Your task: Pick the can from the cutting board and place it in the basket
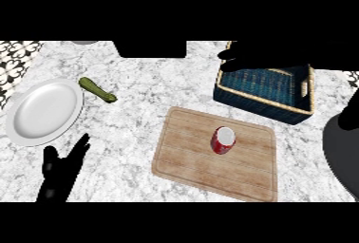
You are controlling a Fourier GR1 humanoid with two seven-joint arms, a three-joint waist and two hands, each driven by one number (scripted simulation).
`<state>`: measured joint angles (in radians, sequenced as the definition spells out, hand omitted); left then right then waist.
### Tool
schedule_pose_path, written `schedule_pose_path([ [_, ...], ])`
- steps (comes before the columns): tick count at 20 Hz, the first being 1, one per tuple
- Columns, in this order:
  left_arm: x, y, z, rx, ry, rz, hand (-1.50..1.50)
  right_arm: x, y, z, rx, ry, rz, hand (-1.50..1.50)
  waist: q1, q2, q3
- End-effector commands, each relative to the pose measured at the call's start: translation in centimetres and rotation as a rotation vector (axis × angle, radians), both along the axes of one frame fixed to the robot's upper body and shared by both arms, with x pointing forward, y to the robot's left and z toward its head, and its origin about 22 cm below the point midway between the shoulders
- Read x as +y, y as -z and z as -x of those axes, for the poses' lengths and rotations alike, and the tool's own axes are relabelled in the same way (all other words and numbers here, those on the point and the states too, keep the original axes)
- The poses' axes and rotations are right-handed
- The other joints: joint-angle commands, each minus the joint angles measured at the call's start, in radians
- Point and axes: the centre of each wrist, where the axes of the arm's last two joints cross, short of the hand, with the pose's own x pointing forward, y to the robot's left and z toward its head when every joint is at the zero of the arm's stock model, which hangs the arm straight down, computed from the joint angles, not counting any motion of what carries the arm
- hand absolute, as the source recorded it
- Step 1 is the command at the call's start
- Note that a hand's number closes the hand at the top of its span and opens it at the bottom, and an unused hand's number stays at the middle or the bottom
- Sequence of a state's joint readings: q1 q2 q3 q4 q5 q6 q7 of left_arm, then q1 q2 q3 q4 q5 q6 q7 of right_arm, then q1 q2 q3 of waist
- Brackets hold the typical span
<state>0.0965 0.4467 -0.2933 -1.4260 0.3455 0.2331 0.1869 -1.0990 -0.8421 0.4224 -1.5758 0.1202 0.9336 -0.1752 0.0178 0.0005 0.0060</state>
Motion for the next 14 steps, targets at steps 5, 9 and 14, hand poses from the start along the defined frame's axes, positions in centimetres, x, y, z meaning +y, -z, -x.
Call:
schedule_pose_path([
  [5, 0.2, 0.5, 0.0, 0.049, -0.013, 0.034, 0.00, 0.2, 4.6, -1.2, 0.113, -0.075, -0.007, -1.50, -0.006, 0.004, -0.006],
  [9, -0.8, 1.8, -0.7, 0.052, -0.022, 0.015, 0.00, 0.2, 7.1, -0.7, 0.143, -0.102, -0.006, -1.50, -0.018, 0.003, -0.006],
  [14, 0.6, 0.3, 0.7, 0.036, -0.006, 0.012, 0.00, 2.2, 11.6, -0.3, 0.134, -0.097, -0.024, -1.50, -0.010, 0.000, -0.006],
])
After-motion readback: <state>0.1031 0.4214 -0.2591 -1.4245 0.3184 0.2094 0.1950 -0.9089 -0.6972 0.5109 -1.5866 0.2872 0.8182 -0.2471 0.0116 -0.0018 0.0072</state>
